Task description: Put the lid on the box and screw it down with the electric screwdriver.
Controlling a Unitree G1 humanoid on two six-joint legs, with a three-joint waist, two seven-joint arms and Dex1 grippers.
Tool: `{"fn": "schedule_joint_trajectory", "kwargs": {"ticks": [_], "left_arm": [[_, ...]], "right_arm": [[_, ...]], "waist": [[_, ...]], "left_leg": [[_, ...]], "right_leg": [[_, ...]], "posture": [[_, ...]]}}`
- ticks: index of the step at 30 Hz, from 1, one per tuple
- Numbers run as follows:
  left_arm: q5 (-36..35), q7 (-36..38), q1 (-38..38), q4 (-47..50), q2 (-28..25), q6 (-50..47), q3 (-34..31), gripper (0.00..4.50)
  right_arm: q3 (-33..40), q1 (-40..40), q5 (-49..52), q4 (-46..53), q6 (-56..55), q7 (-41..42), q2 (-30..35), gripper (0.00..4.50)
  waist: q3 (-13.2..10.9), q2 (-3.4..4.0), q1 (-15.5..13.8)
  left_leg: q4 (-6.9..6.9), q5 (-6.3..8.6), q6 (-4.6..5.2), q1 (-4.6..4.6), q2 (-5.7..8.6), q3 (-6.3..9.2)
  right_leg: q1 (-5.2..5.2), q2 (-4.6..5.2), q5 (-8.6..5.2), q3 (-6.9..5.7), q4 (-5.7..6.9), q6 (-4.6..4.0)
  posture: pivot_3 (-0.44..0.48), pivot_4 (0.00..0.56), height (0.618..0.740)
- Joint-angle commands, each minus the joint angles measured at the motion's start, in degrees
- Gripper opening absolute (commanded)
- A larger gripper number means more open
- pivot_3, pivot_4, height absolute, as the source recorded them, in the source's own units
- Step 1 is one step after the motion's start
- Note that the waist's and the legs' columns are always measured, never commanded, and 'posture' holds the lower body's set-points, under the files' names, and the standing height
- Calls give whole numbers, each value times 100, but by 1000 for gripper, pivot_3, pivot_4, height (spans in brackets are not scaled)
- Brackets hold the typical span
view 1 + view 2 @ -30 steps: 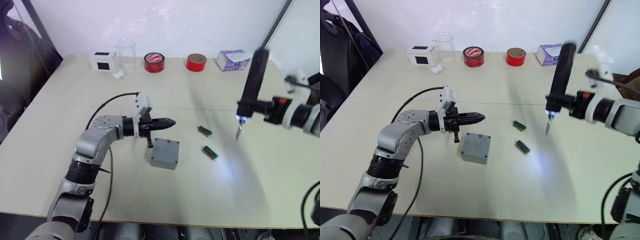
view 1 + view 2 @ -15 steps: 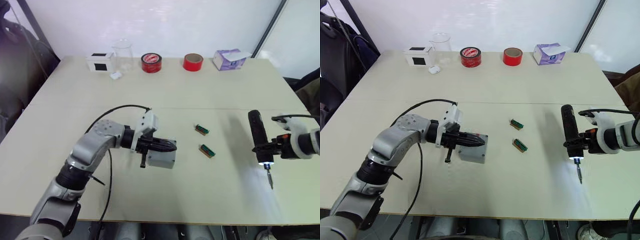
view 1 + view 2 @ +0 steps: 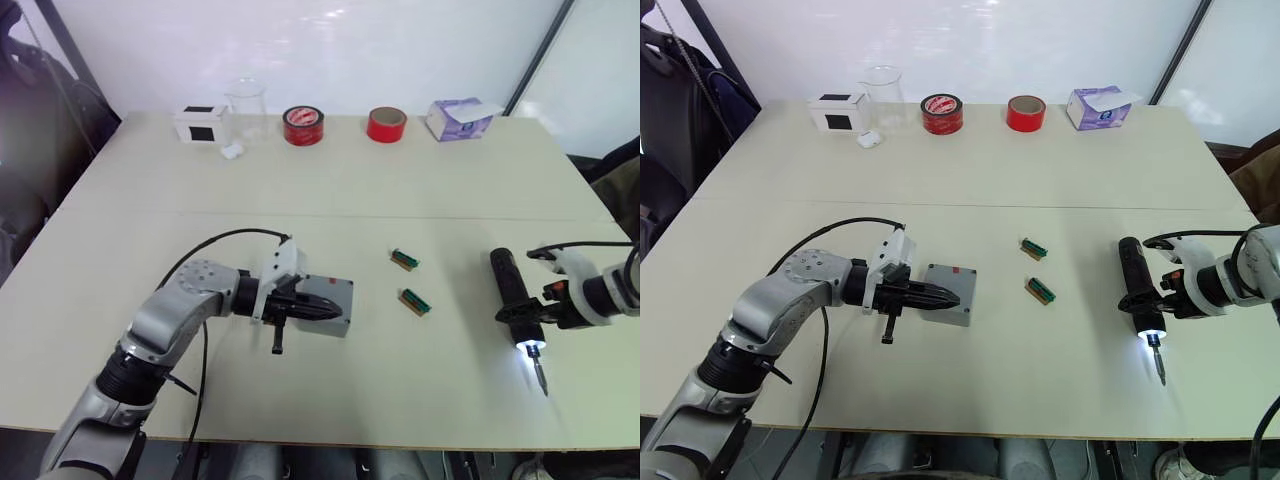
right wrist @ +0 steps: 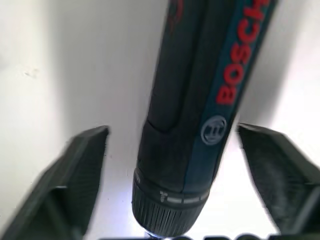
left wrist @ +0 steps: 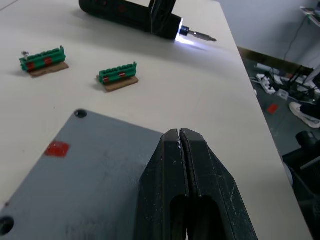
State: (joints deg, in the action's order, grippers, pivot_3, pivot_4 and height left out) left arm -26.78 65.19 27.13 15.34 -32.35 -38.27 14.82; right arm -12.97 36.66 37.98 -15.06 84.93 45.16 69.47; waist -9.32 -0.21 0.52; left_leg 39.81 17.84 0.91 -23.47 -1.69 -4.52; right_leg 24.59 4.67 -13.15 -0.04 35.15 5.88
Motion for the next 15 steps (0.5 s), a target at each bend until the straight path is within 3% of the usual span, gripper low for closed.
{"fn": "schedule_joint_trajectory", "kwargs": {"ticks": [1,4,8,11,13,15], "left_arm": [[-144,0,95,151,-133,-75,-194,0],[-343,-60,152,117,-274,-266,-519,0],[-330,-98,209,59,-770,-319,-942,0],[-302,-219,300,-210,-841,-320,-1063,0],[-183,-264,356,-400,-828,-261,-1008,0],[189,-249,362,-620,-891,7,-714,0]], "right_arm": [[182,189,-213,81,-276,287,143,4464],[690,457,-286,261,-344,180,229,4464],[1437,868,-171,2151,-356,132,940,4464],[2004,982,531,3565,407,-90,79,4464],[2208,746,907,4270,684,-238,-652,4464],[2081,85,1063,5024,562,-516,-1499,4464]], "waist": [[0,0,5],[-1,2,10],[-27,46,11],[-19,16,23],[17,-62,32],[21,-74,16]], "left_leg": [[1,0,0,0,1,-1],[2,0,0,0,0,-1],[0,0,-1,-5,-1,-4],[-14,-1,-4,-3,-13,0],[-24,-2,-6,7,-19,13],[-29,-6,-13,21,-27,16]], "right_leg": [[0,1,0,1,0,0],[1,0,2,1,1,3],[16,0,5,1,12,11],[26,-17,5,-3,15,11],[14,-26,4,-14,12,10],[-4,-32,6,-15,9,10]], "posture": [[0,150,740],[0,150,740],[0,150,740],[0,150,740],[0,150,740],[0,150,740]]}}
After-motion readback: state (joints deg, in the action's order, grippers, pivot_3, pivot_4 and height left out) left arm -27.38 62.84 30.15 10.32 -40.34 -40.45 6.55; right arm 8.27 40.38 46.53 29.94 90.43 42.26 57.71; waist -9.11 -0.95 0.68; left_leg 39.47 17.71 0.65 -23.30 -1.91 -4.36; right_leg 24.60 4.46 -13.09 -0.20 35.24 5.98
